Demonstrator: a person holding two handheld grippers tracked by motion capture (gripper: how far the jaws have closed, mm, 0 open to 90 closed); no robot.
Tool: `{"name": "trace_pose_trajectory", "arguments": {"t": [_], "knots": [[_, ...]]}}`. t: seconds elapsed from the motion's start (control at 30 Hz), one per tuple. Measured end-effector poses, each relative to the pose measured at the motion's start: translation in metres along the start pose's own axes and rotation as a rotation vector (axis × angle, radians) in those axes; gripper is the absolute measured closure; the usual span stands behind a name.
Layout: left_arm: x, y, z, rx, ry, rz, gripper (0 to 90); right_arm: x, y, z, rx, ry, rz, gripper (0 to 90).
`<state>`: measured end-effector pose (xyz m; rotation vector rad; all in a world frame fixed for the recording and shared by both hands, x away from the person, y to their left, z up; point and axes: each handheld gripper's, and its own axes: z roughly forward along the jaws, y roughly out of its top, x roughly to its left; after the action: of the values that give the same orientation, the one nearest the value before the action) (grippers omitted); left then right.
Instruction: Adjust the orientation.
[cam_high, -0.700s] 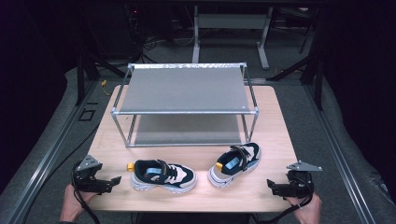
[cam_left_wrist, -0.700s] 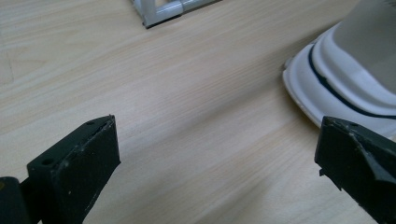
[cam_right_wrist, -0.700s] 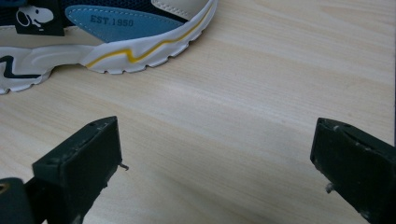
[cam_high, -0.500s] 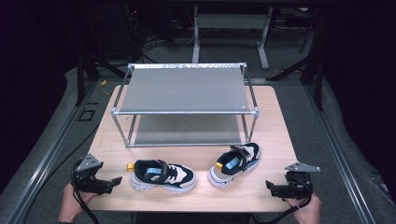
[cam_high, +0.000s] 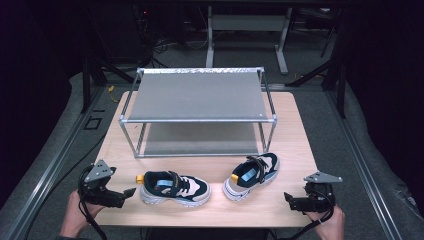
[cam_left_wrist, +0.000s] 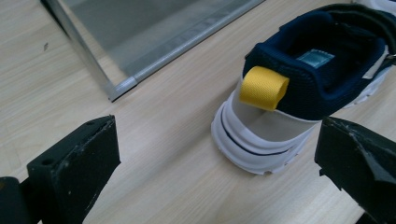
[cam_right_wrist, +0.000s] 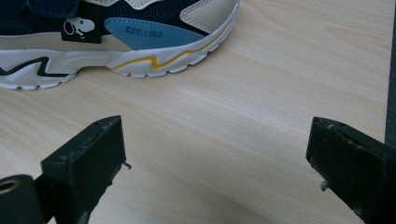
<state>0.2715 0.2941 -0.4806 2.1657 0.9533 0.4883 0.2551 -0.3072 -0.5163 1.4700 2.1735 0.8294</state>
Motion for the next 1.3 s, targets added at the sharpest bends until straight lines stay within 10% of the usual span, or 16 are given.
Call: {"name": "trace_pose_trajectory", "arguments": {"t": [1.03, 1.3], "knots": [[-0.050, 0.049, 0.020, 0.058, -0.213, 0.189, 0.5, 0.001, 0.001, -0.001, 0.020, 0.005, -0.009, 5.5], [-0.066, 0.053, 0.036, 0.084, -0.244, 0.242, 14.9, 0.001, 0.000, 0.001, 0.019, 0.006, -0.011, 6.4]]}}
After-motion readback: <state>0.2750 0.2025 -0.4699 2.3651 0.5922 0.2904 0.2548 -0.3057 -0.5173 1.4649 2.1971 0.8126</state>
